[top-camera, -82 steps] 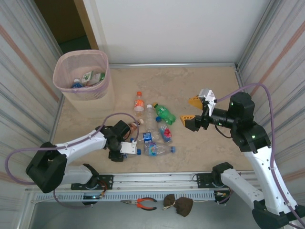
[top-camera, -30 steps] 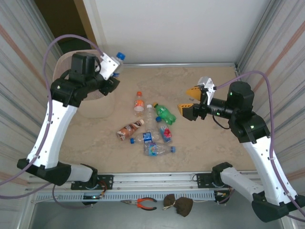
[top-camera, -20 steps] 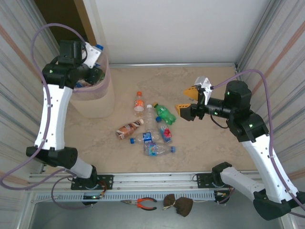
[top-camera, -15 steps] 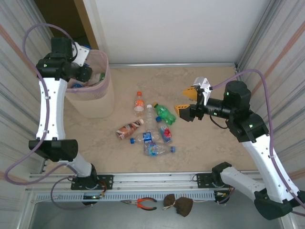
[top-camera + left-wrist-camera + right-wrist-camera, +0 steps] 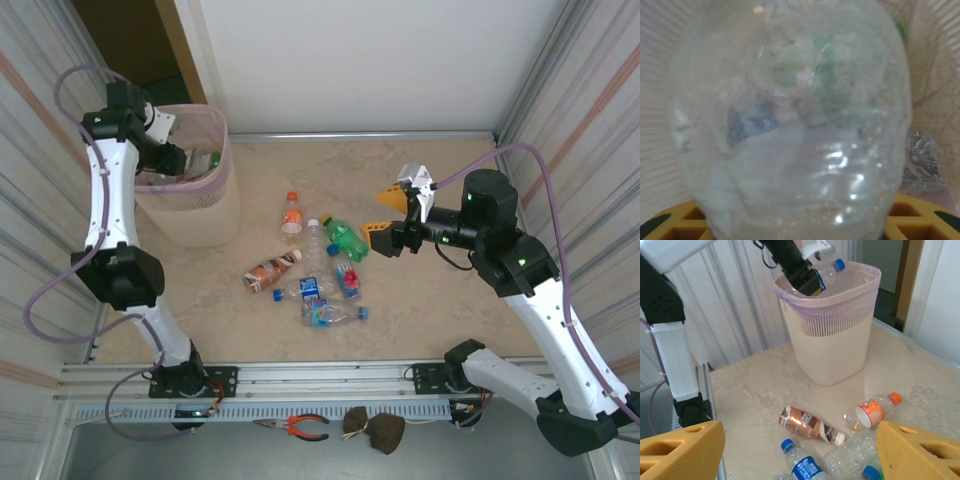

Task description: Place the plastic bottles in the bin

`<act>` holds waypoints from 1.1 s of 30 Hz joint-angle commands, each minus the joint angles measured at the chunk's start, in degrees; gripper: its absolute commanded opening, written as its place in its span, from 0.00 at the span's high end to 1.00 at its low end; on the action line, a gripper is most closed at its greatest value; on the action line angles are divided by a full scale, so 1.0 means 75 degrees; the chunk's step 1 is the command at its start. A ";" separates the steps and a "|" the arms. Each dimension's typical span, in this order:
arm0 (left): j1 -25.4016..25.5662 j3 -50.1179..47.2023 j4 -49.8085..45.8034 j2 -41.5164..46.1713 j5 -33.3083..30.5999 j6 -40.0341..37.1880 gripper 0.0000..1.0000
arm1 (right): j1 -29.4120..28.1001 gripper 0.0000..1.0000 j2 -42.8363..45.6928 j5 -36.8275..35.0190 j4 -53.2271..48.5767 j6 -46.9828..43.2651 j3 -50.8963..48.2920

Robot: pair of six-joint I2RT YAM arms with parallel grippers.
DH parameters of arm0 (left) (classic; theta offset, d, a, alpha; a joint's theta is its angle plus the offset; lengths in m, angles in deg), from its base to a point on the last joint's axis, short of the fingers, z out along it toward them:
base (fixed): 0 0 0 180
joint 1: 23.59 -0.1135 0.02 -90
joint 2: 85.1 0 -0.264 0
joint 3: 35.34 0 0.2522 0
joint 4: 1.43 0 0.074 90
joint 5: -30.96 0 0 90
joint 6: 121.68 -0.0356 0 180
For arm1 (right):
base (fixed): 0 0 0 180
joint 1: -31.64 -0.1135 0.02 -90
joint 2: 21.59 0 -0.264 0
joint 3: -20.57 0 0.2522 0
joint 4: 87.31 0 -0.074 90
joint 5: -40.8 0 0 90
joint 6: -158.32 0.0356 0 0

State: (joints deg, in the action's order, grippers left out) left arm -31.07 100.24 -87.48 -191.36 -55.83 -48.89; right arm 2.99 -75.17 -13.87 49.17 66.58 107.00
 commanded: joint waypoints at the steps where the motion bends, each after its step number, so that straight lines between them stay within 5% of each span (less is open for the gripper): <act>1: -0.0077 -0.0118 -0.0264 -0.0221 0.0315 0.0220 0.50 | -0.0060 0.22 0.0068 -0.0163 -0.0030 -0.0010 0.0268; 21: -0.0241 -0.1001 -0.0047 -0.1694 0.0608 0.0584 0.41 | -0.0060 0.22 0.0273 -0.0228 -0.0146 -0.0146 0.0175; 33: -0.0241 -0.0843 0.0159 -0.0961 0.0802 0.0679 0.25 | -0.0060 0.21 0.0312 -0.0205 -0.0158 -0.0141 0.0234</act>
State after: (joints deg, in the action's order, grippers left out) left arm -32.36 93.88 -85.82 -200.69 -50.00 -44.30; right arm 2.99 -73.71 -14.94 48.82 66.30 107.00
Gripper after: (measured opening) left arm 0.743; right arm 0.787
